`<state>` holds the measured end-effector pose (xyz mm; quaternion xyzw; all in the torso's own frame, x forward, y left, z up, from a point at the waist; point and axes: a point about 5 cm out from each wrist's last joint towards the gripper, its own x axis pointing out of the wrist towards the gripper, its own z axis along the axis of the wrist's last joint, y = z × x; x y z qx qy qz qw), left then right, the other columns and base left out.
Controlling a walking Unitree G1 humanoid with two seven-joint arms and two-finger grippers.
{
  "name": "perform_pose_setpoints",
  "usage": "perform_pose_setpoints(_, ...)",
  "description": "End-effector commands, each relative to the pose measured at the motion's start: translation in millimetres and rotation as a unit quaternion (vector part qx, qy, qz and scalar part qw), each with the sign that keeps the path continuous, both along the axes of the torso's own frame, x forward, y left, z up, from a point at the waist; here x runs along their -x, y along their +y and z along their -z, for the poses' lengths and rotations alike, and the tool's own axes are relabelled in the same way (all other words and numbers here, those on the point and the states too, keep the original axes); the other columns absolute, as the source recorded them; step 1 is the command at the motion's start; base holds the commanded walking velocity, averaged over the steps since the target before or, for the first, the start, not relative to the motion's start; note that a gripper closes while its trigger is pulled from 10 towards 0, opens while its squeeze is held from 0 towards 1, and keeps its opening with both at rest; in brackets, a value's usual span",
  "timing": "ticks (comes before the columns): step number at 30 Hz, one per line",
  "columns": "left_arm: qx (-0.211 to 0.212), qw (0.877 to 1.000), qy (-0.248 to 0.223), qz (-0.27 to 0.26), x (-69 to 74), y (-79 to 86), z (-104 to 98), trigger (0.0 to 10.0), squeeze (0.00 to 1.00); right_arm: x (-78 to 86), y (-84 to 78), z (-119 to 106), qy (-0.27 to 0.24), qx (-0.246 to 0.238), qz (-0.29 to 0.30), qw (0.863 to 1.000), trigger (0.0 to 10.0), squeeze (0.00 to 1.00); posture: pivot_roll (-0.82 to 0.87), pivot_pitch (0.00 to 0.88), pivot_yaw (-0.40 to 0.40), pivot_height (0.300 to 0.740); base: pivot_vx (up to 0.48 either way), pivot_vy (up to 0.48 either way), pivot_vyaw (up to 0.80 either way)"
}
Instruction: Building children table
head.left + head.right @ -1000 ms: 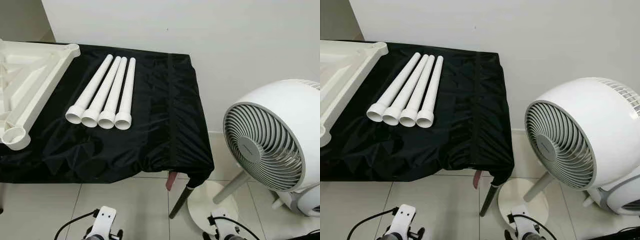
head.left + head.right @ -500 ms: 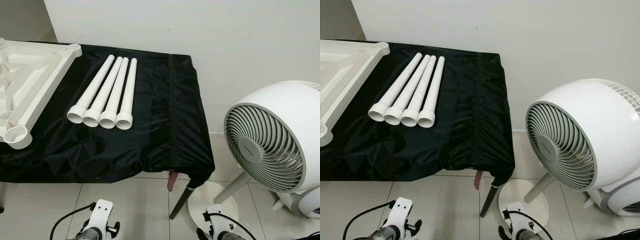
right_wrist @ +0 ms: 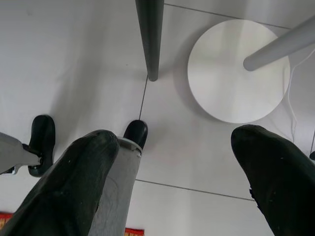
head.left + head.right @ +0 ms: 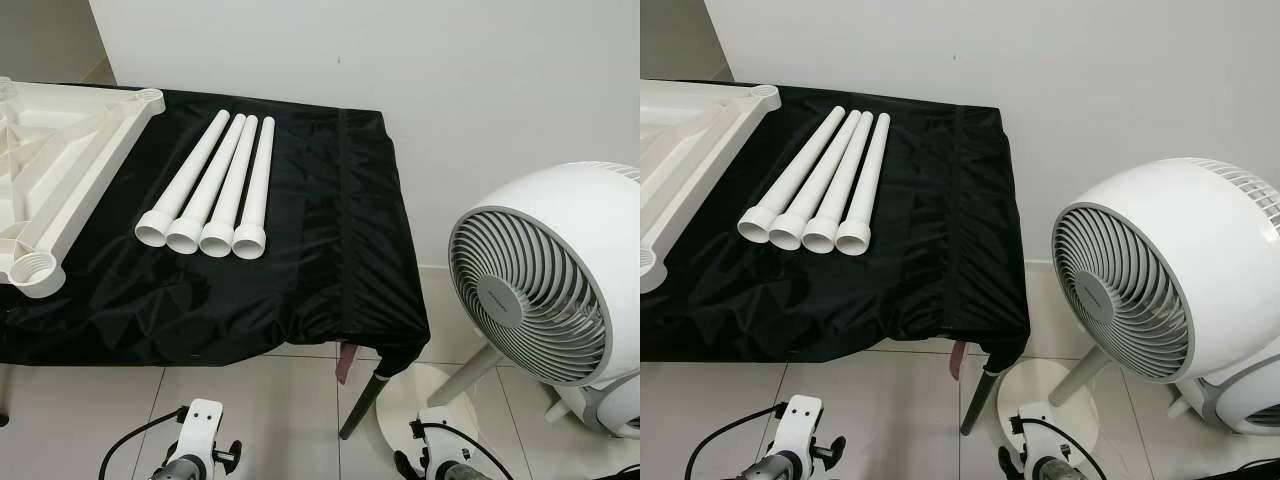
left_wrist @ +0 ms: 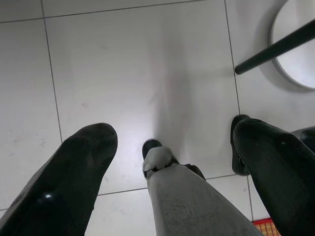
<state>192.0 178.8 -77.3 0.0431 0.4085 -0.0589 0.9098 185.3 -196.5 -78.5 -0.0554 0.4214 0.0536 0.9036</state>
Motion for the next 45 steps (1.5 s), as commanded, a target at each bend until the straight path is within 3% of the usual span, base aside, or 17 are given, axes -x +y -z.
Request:
perform_pose_setpoints(1, -0.006, 1.000, 0.001, -0.015, -0.5, -0.2, 0, 10.0, 0.00, 1.1, 1.5, 1, 0.003, -0.005, 0.011, 1.000, 10.0, 0.00, 0.13, 0.000, -0.032, 0.740, 0.000, 0.000, 0.00)
perform_pose_setpoints(7, -0.007, 1.000, -0.017, -0.022, -11.9, -0.4, -6, 10.0, 0.00, -8.0, 5.4, -3, -0.010, -0.014, 0.010, 1.000, 10.0, 0.00, 0.12, 0.000, -0.033, 0.740, 0.000, 0.000, 0.00)
perform_pose_setpoints(16, -0.020, 0.999, -0.030, -0.018, -17.4, 1.3, -9, 10.0, 0.00, -12.5, 9.4, -6, -0.020, -0.039, 0.010, 0.999, 10.0, 0.00, 0.12, 0.000, -0.044, 0.740, 0.000, 0.000, 0.00)
perform_pose_setpoints(20, -0.001, 0.999, -0.041, -0.030, -21.3, -0.1, -12, 10.0, 0.00, -19.8, 10.9, -10, -0.041, -0.042, 0.010, 0.998, 10.0, 0.00, 0.11, 0.000, -0.039, 0.740, 0.000, 0.000, 0.00)
perform_pose_setpoints(36, 0.029, 0.998, -0.039, -0.045, -16.3, -5.3, -9, 10.0, 0.00, -18.9, 9.3, -11, -0.055, -0.027, 0.002, 0.998, 10.0, 0.00, 0.11, 0.000, -0.034, 0.740, 0.000, 0.000, 0.00)
perform_pose_setpoints(45, 0.033, 0.997, -0.033, -0.057, -11.3, -1.9, -7, 10.0, 0.00, -17.0, 7.3, -11, -0.056, -0.026, -0.005, 0.998, 10.0, 0.00, 0.11, 0.000, -0.038, 0.740, 0.000, 0.330, 0.00)
